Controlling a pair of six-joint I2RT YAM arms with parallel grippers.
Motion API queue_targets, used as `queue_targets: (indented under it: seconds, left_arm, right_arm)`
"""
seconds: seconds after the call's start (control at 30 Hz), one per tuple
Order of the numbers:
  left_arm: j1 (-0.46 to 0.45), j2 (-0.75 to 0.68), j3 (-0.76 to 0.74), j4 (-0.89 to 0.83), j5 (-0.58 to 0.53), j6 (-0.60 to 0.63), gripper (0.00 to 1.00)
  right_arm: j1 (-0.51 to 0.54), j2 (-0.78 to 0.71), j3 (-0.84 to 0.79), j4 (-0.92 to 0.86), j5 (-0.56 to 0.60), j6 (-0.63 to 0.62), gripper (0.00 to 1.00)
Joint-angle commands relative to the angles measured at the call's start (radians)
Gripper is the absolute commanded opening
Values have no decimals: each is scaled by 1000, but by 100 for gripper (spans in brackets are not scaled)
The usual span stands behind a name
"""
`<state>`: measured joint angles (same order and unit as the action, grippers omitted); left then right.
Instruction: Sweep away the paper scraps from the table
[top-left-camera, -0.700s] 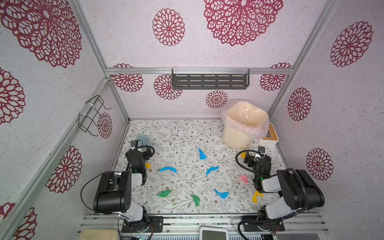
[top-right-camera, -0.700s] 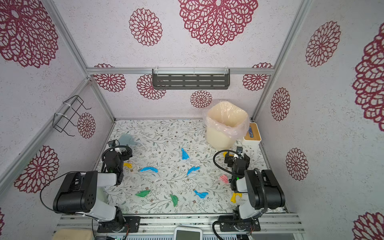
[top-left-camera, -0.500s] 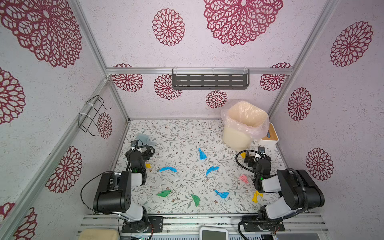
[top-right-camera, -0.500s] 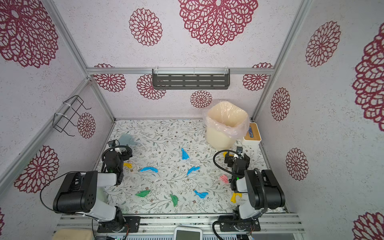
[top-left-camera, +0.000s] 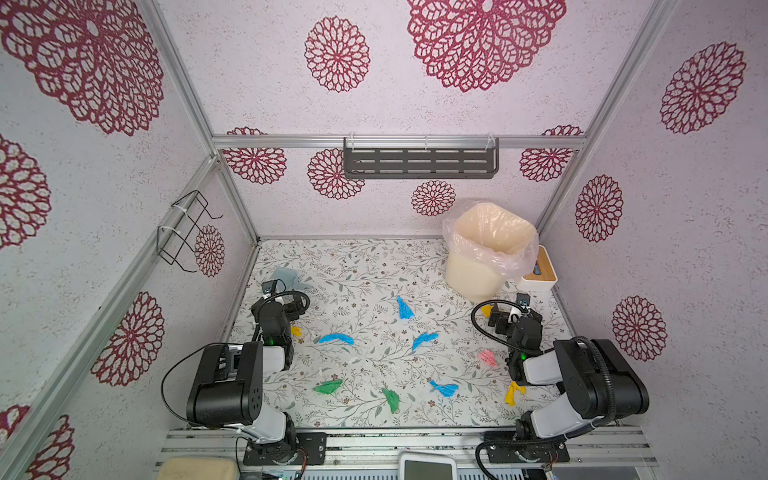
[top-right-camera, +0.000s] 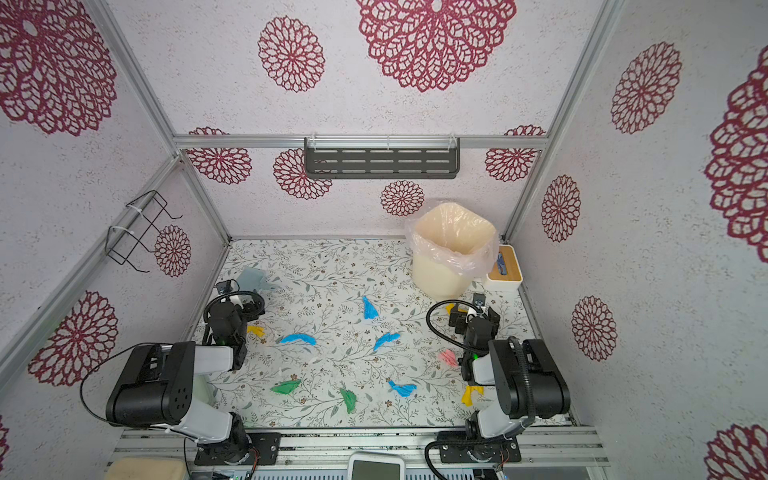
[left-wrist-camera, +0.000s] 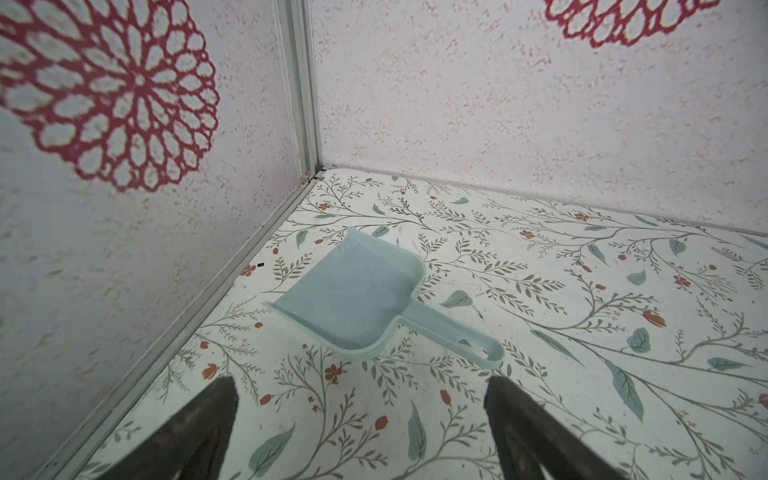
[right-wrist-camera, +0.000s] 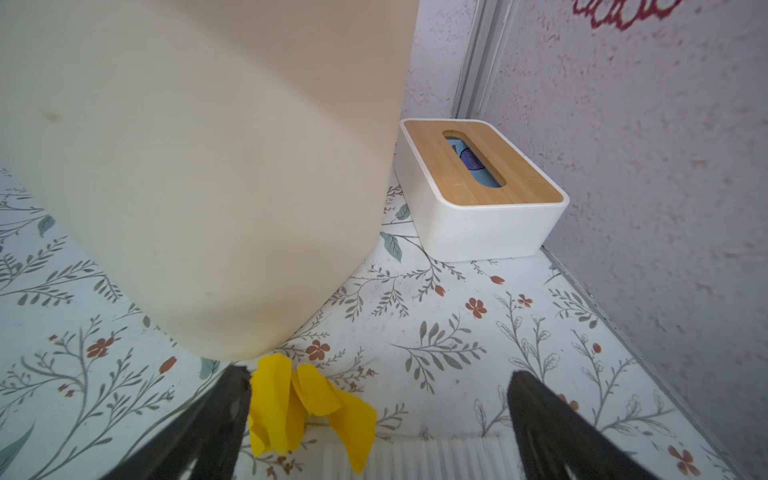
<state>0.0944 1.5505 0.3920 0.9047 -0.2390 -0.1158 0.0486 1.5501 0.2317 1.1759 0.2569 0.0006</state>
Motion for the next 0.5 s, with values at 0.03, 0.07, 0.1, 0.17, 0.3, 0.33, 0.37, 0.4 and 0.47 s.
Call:
queue_targets:
  seconds: [0.03, 0.07, 0.1, 0.17, 0.3, 0.33, 0.37, 0.4, 0.47]
  left_arm:
    - [1, 8, 21, 5, 12, 10, 97]
    - [1, 8, 21, 4, 13, 9, 97]
    - [2, 8, 22, 5, 13, 9, 97]
    - [2, 8, 21, 5, 13, 9, 97]
    - [1, 7, 20, 5, 13, 10, 97]
    - [1, 5, 18, 9, 12, 10, 97]
    - [-2, 2, 16, 14, -4, 13, 97]
    - [-14, -23, 26, -24, -39, 15, 97]
    - [-27, -101, 76, -179, -92, 12, 97]
  right_arm:
    - [-6, -13, 22, 27, -12, 18, 99]
    - [-6, -14, 22, 27, -12, 18, 99]
    - [-6, -13, 21, 27, -12, 18, 99]
    - [-6, -13, 22, 26, -13, 19, 99]
    - [-8, -14, 21, 24, -16, 20, 99]
    - [-8, -15, 21, 26, -17, 19, 99]
    - [-7, -18, 21, 29, -9, 16, 99]
    - [-4, -40, 21, 7, 1, 16, 99]
    - [-2, -119, 38, -86, 29, 21, 99]
